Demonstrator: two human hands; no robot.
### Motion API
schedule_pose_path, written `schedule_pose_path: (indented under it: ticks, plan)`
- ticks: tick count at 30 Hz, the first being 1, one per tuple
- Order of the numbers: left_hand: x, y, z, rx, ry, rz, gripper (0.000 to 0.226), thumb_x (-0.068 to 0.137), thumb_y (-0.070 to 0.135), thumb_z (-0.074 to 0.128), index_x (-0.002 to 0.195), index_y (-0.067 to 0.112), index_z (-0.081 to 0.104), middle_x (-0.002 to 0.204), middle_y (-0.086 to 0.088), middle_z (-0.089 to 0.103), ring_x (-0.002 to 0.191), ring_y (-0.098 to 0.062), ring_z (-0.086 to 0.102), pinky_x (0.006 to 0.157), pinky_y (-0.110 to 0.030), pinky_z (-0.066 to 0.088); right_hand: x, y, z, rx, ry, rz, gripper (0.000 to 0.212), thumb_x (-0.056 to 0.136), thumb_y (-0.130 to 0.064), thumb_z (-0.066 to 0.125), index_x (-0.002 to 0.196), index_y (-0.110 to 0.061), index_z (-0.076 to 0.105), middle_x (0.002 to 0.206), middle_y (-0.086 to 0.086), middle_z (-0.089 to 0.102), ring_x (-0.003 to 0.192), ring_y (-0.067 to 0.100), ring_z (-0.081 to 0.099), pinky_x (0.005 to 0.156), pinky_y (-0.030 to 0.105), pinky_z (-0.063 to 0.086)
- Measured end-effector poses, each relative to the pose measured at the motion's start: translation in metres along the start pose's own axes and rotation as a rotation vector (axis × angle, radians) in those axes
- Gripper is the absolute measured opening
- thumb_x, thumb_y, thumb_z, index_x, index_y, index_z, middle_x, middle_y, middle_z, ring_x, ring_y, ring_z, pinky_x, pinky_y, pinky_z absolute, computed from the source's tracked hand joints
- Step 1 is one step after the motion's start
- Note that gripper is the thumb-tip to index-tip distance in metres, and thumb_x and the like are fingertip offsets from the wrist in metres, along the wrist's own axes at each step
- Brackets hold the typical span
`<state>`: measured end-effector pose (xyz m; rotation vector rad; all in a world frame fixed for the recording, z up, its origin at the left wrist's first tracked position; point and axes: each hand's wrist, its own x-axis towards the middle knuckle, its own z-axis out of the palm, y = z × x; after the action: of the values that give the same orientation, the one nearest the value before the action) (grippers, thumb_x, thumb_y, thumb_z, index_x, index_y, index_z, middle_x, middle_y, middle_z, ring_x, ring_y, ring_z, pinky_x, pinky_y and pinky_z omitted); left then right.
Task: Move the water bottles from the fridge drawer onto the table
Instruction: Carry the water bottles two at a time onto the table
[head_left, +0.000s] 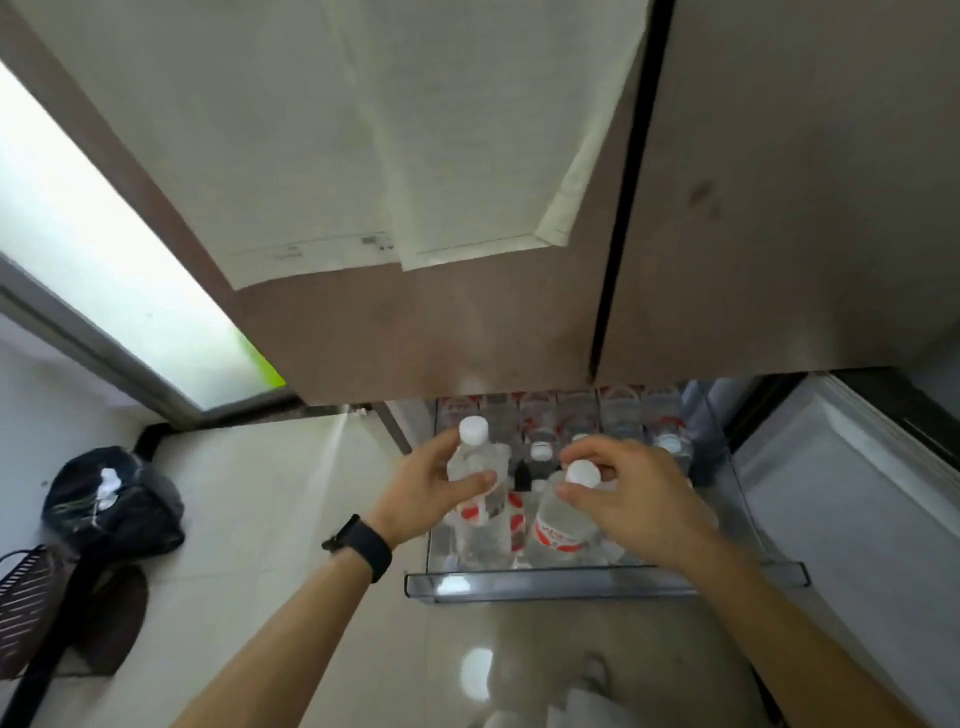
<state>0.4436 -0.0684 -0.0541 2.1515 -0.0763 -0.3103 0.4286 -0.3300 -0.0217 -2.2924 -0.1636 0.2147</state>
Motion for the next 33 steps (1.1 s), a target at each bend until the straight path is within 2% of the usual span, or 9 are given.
schedule_pose_path:
  ticks: [3, 5, 8, 11, 14, 19, 23, 26, 33]
  plan:
    - [-0.017, -0.019, 0.002, -0.088, 0.023, -0.031, 0.044, 0.084, 0.027, 0.081, 0.115, 0.047, 0.057, 0.116, 0.017, 0.067, 0.107, 0.000, 0.062, 0.094, -0.019, 0.049, -0.001, -0.023, 0.020, -0.056, -0.040, -0.043, 0.029, 0.086, -0.033, 0.076, 0.115, -0.032, 0.071, 0.100, -0.019, 0.065, 0.094, 0.003, 0.062, 0.086, 0.027, 0.053]
    - [-0.022, -0.034, 0.005, -0.158, 0.055, -0.077, 0.046, 0.080, 0.036, 0.081, 0.118, 0.045, 0.056, 0.120, 0.012, 0.066, 0.111, -0.009, 0.062, 0.101, -0.038, 0.052, 0.001, -0.024, 0.037, -0.021, -0.007, -0.054, 0.027, 0.088, -0.032, 0.073, 0.115, -0.033, 0.069, 0.098, -0.025, 0.061, 0.094, 0.001, 0.059, 0.087, 0.029, 0.052]
    - [-0.024, -0.049, 0.002, -0.204, 0.084, -0.107, 0.067, 0.065, 0.056, 0.077, 0.124, 0.038, 0.052, 0.123, 0.008, 0.063, 0.113, -0.015, 0.061, 0.101, -0.047, 0.052, 0.007, -0.016, 0.055, 0.017, 0.062, -0.011, 0.033, 0.091, -0.038, 0.069, 0.120, -0.043, 0.055, 0.103, -0.021, 0.061, 0.097, 0.008, 0.060, 0.084, 0.033, 0.054]
    - [-0.026, -0.056, -0.002, -0.200, 0.085, -0.105, 0.070, 0.063, 0.060, 0.079, 0.121, 0.035, 0.049, 0.120, 0.006, 0.059, 0.109, -0.016, 0.061, 0.095, -0.046, 0.055, 0.005, -0.014, 0.070, 0.185, 0.097, 0.062, 0.053, 0.083, -0.033, 0.081, 0.118, -0.047, 0.044, 0.106, -0.019, 0.061, 0.091, 0.003, 0.062, 0.073, 0.019, 0.052]
    - [-0.028, -0.064, -0.001, -0.209, 0.061, -0.103, 0.062, 0.074, 0.047, 0.082, 0.121, 0.031, 0.045, 0.117, 0.008, 0.058, 0.108, -0.016, 0.060, 0.090, -0.037, 0.055, 0.001, -0.016, 0.089, 0.253, 0.176, 0.136, 0.070, 0.074, -0.026, 0.088, 0.126, -0.034, 0.042, 0.111, -0.014, 0.059, 0.096, 0.005, 0.061, 0.079, 0.022, 0.051]
    - [-0.037, -0.067, 0.017, -0.165, 0.135, -0.070, 0.082, 0.067, 0.056, 0.084, 0.131, 0.035, 0.039, 0.126, 0.006, 0.050, 0.114, -0.017, 0.054, 0.096, -0.039, 0.054, -0.001, -0.019, 0.110, 0.225, 0.305, 0.250, 0.047, 0.079, -0.020, 0.081, 0.112, -0.025, 0.048, 0.096, -0.008, 0.062, 0.096, 0.020, 0.063, 0.067, 0.018, 0.043]
    - [-0.041, -0.062, 0.025, -0.157, 0.172, -0.058, 0.078, 0.072, 0.037, 0.087, 0.132, 0.034, 0.036, 0.126, 0.005, 0.047, 0.114, -0.018, 0.051, 0.094, -0.031, 0.050, -0.002, -0.019, 0.119, 0.129, 0.327, 0.259, 0.075, 0.065, -0.052, 0.088, 0.120, -0.022, 0.048, 0.109, -0.002, 0.064, 0.100, 0.020, 0.062, 0.085, 0.038, 0.054]
    - [-0.044, -0.051, 0.033, -0.140, 0.203, -0.079, 0.076, 0.077, 0.031, 0.084, 0.134, 0.031, 0.035, 0.121, 0.006, 0.053, 0.111, -0.016, 0.055, 0.088, -0.027, 0.050, -0.002, -0.016, 0.119, 0.120, 0.292, 0.249, 0.080, 0.065, -0.046, 0.090, 0.125, -0.023, 0.042, 0.114, 0.001, 0.063, 0.103, 0.024, 0.061, 0.088, 0.043, 0.053]
    - [-0.050, -0.019, 0.058, -0.082, 0.406, -0.209, 0.072, 0.075, 0.044, 0.079, 0.133, 0.029, 0.040, 0.120, 0.002, 0.056, 0.108, -0.019, 0.059, 0.093, -0.038, 0.054, -0.010, 0.009, 0.110, 0.201, 0.280, 0.229, 0.074, 0.064, -0.040, 0.088, 0.124, -0.023, 0.049, 0.106, -0.001, 0.066, 0.096, 0.022, 0.066, 0.083, 0.039, 0.055]
